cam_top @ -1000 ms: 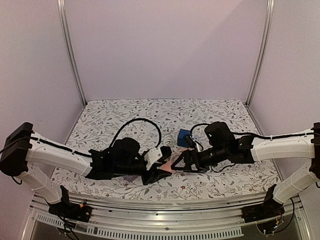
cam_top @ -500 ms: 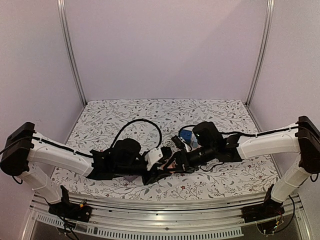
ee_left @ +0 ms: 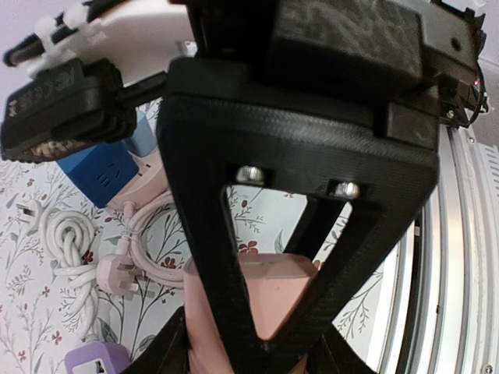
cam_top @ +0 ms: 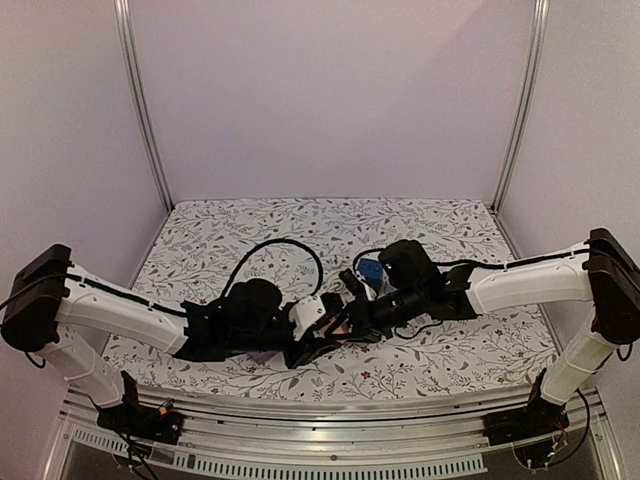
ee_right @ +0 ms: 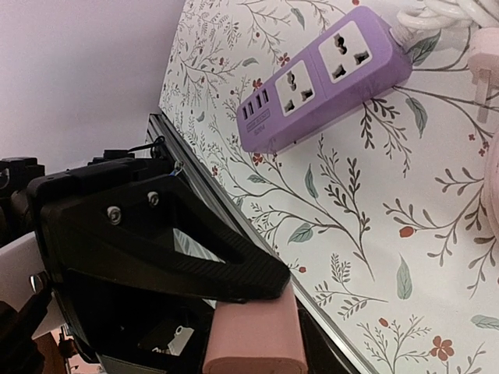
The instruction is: Insert the plug
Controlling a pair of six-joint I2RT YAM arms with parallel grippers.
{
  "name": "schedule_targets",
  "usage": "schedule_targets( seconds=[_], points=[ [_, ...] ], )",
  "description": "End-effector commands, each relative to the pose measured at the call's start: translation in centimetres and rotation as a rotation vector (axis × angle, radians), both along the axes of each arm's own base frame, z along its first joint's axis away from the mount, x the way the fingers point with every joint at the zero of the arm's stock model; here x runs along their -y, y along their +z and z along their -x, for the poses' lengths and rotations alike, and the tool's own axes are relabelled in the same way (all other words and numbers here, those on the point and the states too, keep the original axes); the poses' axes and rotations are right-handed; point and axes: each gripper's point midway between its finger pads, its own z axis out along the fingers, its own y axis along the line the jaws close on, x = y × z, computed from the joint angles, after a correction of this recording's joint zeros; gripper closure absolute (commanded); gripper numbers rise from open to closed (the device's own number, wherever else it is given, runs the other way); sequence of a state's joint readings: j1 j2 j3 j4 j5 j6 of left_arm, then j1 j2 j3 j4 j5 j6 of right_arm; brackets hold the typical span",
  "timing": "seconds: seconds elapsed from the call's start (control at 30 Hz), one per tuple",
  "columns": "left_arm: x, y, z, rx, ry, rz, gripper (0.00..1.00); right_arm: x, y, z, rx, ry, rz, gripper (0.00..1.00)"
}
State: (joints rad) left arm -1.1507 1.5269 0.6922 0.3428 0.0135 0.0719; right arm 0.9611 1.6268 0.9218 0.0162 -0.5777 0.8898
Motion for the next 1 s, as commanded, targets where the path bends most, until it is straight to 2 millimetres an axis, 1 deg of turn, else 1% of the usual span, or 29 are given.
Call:
schedule_targets(
  seconds=[0.0,0.03,0.13,0.17,0.23,0.27,0.37,0.47,0.57,0.67,0.73,0.77,0.83,0.97],
  points=[
    [-0.5,0.2,-0.5,0.007,0.035,0.025,0.78,-0.5,0.3,0.8,0.027,0.064,-0.016,0.97],
    [-0.7,0.3,-0.7,0.014,0.052,0.027,0.72,-0.5,0.3,0.8,0.029,0.064,-0.017,1.00],
    [-1.1,0.5,-0.8,0.023,0.067,0.041,0.42,-0.5,0.5,0.7,0.035,0.064,-0.020,1.00],
    [-1.2,0.6,-0.8,0.024,0.072,0.046,0.34,-0.5,0.5,0.7,0.036,0.064,-0.020,1.00],
    [-1.6,0.9,-0.7,0.020,0.077,0.060,0.03,-0.5,0.6,0.6,0.042,0.057,-0.016,1.00],
    [-1.7,1.2,-0.6,0.019,0.079,0.069,0.01,-0.4,0.5,0.5,0.046,0.053,-0.012,1.00],
    [-2.4,1.5,-0.1,0.010,0.077,0.075,0.00,0.1,0.2,0.1,0.064,0.025,0.025,1.00],
    [-3.4,2.2,0.2,0.014,0.094,0.097,0.01,0.8,-0.2,-0.9,0.100,-0.026,0.078,1.00],
    [-5.2,2.4,-0.5,0.006,0.186,0.105,0.00,1.8,-0.7,-1.7,0.121,-0.066,0.121,1.00],
    [-7.1,2.3,-1.7,-0.004,0.312,0.086,0.01,3.0,-1.0,-2.5,0.130,-0.108,0.153,1.00],
    [-8.6,1.9,-2.6,-0.023,0.417,0.070,0.01,4.0,-0.8,-3.1,0.154,-0.147,0.175,1.00],
    [-9.5,1.4,-3.1,-0.032,0.468,0.051,0.02,4.5,-0.9,-3.3,0.157,-0.162,0.192,1.00],
    [-10.9,0.6,-3.7,-0.056,0.549,0.030,0.06,5.5,-0.4,-3.6,0.174,-0.190,0.199,1.00],
    [-13.3,-1.6,-4.7,-0.137,0.670,0.004,0.09,7.4,0.1,-4.1,0.199,-0.245,0.221,1.00]
  ],
)
